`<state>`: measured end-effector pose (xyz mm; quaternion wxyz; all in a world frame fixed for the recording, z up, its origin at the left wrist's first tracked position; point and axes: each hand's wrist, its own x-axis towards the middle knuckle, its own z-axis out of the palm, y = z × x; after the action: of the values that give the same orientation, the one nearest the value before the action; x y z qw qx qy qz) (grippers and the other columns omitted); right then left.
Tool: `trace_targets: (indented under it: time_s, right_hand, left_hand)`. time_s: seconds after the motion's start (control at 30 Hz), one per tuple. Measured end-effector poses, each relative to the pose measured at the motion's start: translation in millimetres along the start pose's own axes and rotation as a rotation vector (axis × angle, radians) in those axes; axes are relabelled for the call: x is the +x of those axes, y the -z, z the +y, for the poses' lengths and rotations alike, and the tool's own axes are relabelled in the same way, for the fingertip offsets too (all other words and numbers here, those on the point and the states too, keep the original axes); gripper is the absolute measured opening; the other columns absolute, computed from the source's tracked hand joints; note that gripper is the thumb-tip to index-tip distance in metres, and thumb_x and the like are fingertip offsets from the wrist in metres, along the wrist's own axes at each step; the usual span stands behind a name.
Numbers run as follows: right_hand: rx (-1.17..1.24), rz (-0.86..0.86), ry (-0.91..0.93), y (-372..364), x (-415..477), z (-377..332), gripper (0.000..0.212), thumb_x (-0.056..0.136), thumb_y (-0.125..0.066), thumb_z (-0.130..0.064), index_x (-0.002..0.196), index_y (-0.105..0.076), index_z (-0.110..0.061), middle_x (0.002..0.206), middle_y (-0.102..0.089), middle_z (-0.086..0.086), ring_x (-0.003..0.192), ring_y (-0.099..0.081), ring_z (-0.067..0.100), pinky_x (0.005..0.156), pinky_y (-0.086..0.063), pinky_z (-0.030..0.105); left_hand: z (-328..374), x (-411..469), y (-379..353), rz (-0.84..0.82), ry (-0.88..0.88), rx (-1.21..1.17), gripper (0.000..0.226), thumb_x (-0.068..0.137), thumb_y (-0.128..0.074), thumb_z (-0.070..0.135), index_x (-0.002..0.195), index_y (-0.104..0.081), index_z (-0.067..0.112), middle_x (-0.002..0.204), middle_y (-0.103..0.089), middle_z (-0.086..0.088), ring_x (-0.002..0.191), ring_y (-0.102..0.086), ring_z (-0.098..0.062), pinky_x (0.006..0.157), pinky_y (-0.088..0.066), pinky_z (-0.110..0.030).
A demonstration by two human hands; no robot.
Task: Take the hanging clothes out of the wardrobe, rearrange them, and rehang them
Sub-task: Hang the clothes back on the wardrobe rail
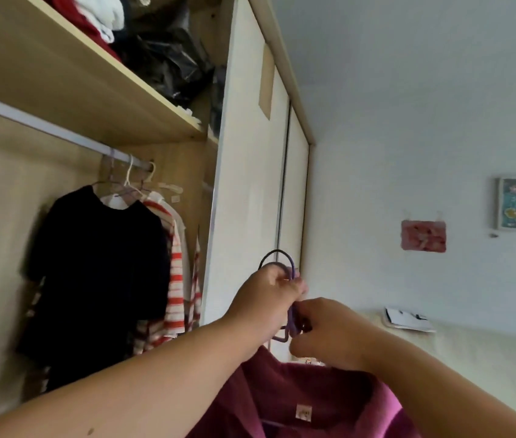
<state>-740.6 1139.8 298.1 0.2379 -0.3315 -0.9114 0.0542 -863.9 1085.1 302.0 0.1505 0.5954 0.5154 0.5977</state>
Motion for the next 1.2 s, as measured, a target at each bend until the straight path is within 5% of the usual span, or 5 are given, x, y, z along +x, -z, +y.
trace_targets:
  time_s: [0.3,0.53,0.83,1.03,1.2]
  right_hand:
    - [0.186,-0.01,0.049,-49,70,-47,0.019,0.065,-0.065,-0.031,0.071,-0.054,-0.017,0.063,-0.049,-0.007,0.055,-0.042,0.008,0.053,-0.034,0.023]
    - [0.398,-0.164,0.171,-65,114,-62,0.044,0.064,-0.063,-0.045,0.094,-0.068,-0.014,0.09,-0.07,0.005,0.078,-0.062,0.017,0.081,-0.051,0.037]
    - [0.544,-0.298,0.528,-46,171,-29,0.048,0.067,-0.059,-0.075,0.109,-0.056,-0.052,0.103,-0.064,-0.026,0.096,-0.058,-0.01,0.087,-0.044,0.014]
    - [0.415,-0.104,0.818,-28,203,-24,0.062,0.079,-0.063,-0.054,0.131,-0.03,-0.06,0.122,-0.057,-0.028,0.108,-0.055,-0.007,0.094,-0.043,0.016]
    - [0.309,0.145,0.906,-25,226,-46,0.052,0.084,-0.058,-0.028,0.131,-0.043,-0.042,0.119,-0.062,-0.017,0.108,-0.057,0.007,0.089,-0.043,0.019]
  left_hand:
    - [-34,20,59,0.23,-0.043,-0.207,0.021,0.091,-0.058,0.007,0.081,-0.066,0.024,0.074,-0.072,0.005,0.073,-0.07,-0.008,0.068,-0.054,-0.019]
    - [-48,52,85,0.295,-0.06,-0.11,0.026,0.097,-0.044,0.005,0.095,-0.061,0.024,0.081,-0.072,0.009,0.073,-0.069,-0.003,0.06,-0.047,-0.015]
    - [-20,115,136,0.558,-0.015,0.142,0.023,0.097,-0.037,0.006,0.091,-0.054,0.019,0.077,-0.064,0.005,0.054,-0.06,-0.002,0.045,-0.043,-0.012]
    - [17,144,171,0.633,0.004,0.298,0.017,0.1,-0.032,0.007,0.103,-0.047,0.014,0.079,-0.06,0.002,0.048,-0.059,-0.002,0.046,-0.045,-0.016]
    - [28,158,195,0.628,0.112,0.574,0.016,0.102,-0.036,0.012,0.092,-0.047,0.011,0.077,-0.061,-0.006,0.061,-0.058,-0.019,0.043,-0.046,-0.019]
